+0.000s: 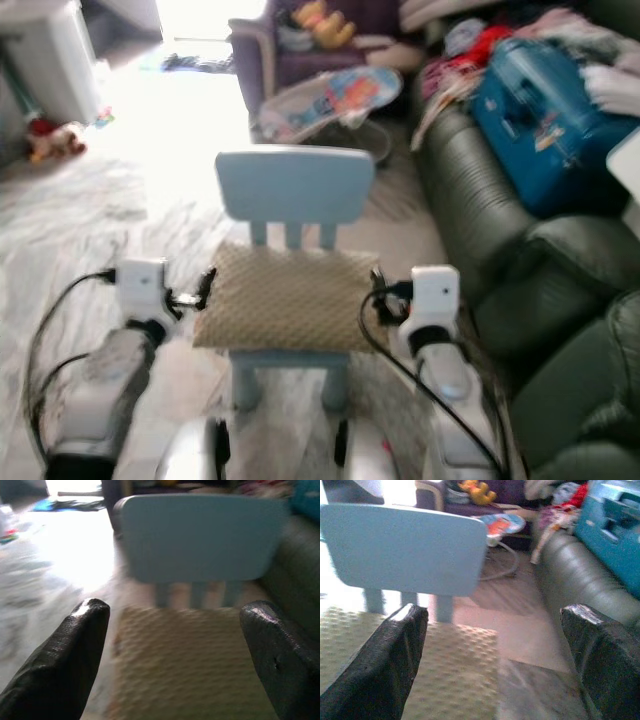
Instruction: Move the pillow to the sofa
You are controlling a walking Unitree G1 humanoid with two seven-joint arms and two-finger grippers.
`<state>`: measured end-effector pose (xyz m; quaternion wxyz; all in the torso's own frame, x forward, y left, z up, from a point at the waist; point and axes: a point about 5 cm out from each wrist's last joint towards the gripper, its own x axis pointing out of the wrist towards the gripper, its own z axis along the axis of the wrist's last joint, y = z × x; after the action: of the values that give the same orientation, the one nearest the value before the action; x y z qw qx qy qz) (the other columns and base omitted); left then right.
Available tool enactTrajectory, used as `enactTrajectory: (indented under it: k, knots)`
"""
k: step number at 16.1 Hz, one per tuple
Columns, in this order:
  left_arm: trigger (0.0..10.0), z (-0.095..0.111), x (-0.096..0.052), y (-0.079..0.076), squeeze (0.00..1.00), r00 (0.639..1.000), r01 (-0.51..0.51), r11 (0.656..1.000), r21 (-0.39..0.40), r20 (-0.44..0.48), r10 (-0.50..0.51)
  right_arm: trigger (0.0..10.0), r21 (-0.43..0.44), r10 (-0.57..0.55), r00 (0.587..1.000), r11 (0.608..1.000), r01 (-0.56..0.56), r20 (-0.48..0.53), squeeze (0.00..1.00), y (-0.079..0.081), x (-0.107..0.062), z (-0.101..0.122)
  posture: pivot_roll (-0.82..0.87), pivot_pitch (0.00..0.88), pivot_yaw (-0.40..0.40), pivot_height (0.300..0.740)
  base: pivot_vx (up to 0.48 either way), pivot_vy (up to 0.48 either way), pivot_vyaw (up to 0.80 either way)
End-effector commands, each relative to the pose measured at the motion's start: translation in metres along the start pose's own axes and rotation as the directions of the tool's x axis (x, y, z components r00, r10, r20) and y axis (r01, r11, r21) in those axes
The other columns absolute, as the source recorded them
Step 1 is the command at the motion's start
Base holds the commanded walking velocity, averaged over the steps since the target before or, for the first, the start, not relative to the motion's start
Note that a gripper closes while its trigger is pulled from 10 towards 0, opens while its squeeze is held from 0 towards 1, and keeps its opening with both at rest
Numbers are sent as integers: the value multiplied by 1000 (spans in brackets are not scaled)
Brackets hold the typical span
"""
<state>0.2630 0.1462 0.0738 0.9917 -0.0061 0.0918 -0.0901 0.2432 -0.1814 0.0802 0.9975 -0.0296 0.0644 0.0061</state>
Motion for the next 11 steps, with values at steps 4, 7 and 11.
enactTrajectory:
  k: [4,7,11]
  knots:
    - [10000,1,0,3,0,1000,-10,1000,16,3,10,10000,-4,-2,1000,1000,2,24,0,0,3,5,-44,0,-42,645,457,0,0]
    - [10000,1,0,2,0,1000,-9,1000,3,8,9,10000,-7,2,1000,1000,-2,23,0,1,5,5,-42,0,-45,645,240,0,0]
    - [10000,0,0,-1,0,1000,-4,1000,-15,3,4,10000,-7,5,1000,1000,-5,15,0,2,4,3,-37,0,-56,645,0,0,0]
